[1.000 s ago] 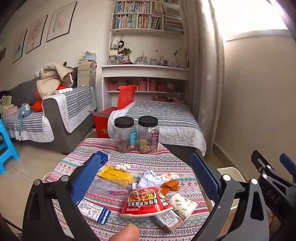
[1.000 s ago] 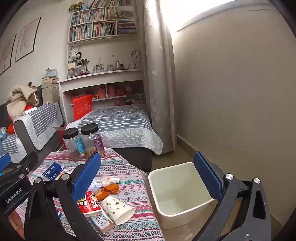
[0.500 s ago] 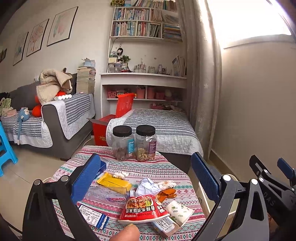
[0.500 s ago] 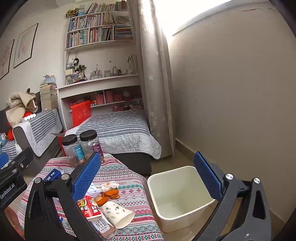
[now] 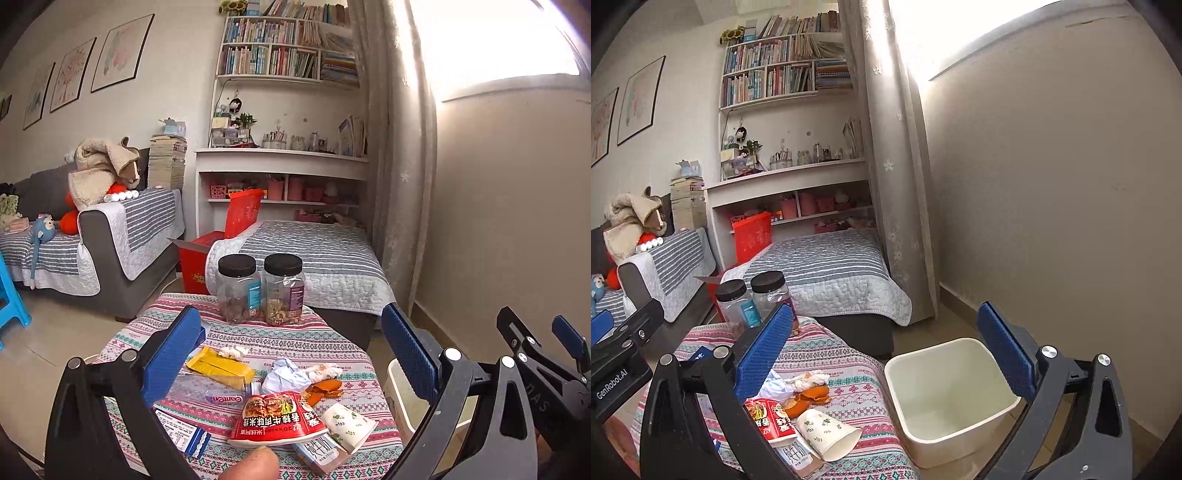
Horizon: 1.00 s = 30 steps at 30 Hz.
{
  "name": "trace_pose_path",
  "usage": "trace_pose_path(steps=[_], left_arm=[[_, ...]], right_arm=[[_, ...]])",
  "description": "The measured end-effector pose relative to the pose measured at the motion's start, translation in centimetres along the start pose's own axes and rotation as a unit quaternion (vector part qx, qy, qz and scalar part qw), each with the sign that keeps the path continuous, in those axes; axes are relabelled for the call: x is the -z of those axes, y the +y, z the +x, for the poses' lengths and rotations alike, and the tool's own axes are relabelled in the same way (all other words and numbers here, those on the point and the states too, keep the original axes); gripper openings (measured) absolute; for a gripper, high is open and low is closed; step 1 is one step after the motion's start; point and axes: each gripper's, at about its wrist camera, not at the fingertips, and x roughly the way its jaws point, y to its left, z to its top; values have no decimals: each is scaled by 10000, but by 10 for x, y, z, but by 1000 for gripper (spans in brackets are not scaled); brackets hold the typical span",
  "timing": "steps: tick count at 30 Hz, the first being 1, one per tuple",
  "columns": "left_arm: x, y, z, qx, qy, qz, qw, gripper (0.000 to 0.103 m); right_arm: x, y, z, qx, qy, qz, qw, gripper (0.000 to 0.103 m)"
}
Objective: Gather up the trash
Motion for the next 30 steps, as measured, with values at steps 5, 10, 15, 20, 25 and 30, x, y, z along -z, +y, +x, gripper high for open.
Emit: trace_pose_path(steps=[5,10,15,20,25,30], left_arm=[[0,-1,0,-1,1,7,10000,95],[0,-1,0,-6,-2,4,10000,95],[0,-1,1,-6,3,-2,10000,95],[0,-1,0,0,7,5,10000,95],[0,-1,0,-3,10,8,10000,95],[1,-1,1,-8,31,9,10000,95]], right_arm=[[-1,-2,-1,1,-25,24,10000,96],[-1,-2,-1,-2,-30,25,10000,96],[0,-2,-1,-3,-22,22,10000,96],[-1,-3,-2,-15,-23,20,10000,96],[-1,-3,-2,-13,-16,23,10000,96],[0,-2,-2,-16,-4,16,10000,96]])
